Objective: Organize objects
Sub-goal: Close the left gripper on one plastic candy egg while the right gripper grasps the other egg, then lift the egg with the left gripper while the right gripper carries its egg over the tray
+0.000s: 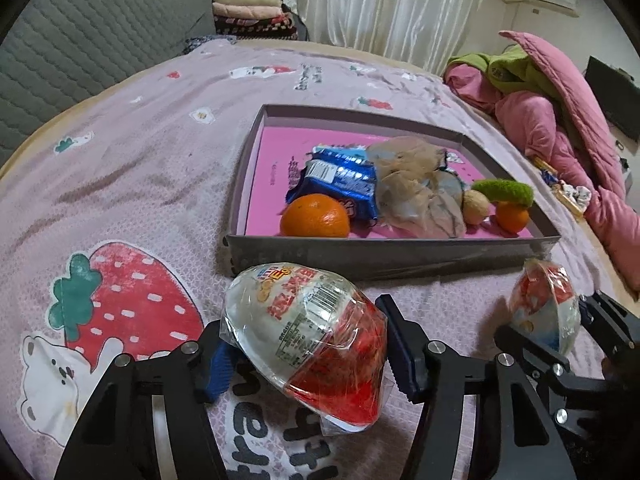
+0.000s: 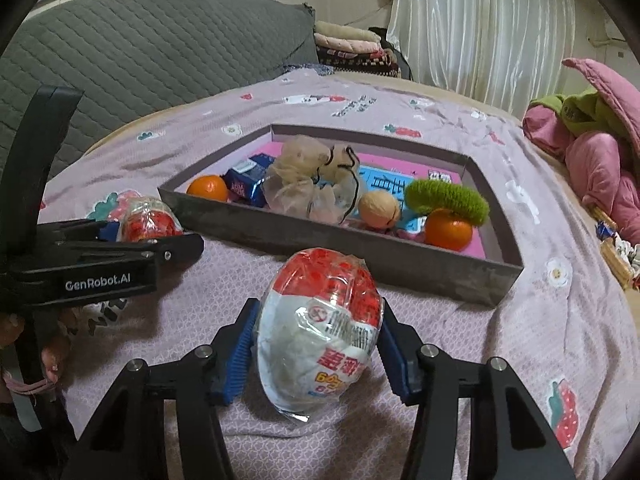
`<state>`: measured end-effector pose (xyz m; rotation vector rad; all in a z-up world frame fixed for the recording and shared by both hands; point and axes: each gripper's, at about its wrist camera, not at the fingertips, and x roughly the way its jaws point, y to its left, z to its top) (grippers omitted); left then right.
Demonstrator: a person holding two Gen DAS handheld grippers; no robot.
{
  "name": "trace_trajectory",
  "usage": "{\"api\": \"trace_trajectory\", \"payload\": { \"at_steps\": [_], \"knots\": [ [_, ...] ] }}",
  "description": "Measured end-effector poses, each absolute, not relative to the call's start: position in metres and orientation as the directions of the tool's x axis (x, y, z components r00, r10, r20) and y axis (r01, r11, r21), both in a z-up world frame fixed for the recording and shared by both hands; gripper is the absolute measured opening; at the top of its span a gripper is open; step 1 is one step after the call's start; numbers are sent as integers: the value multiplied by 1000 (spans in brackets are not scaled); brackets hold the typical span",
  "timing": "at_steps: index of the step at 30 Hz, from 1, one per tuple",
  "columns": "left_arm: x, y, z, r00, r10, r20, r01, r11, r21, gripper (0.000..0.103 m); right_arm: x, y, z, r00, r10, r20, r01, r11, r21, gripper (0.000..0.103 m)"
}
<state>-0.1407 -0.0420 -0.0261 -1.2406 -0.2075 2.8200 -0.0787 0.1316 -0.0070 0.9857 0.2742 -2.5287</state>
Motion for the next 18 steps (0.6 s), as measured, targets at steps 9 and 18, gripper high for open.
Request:
{"api": "trace_trajectory", "payload": {
  "at_steps": [9, 18],
  "knots": [
    [-131, -29, -8, -724, 97, -683, -38, -994, -101, 65, -75, 129, 6, -707, -303, -639, 443, -894, -66, 56],
    [-130, -24, 1, -742, 95, -664, -40, -994, -98, 65, -75, 129, 15, -736, -300, -607, 428, -900, -75, 56]
  ]
}}
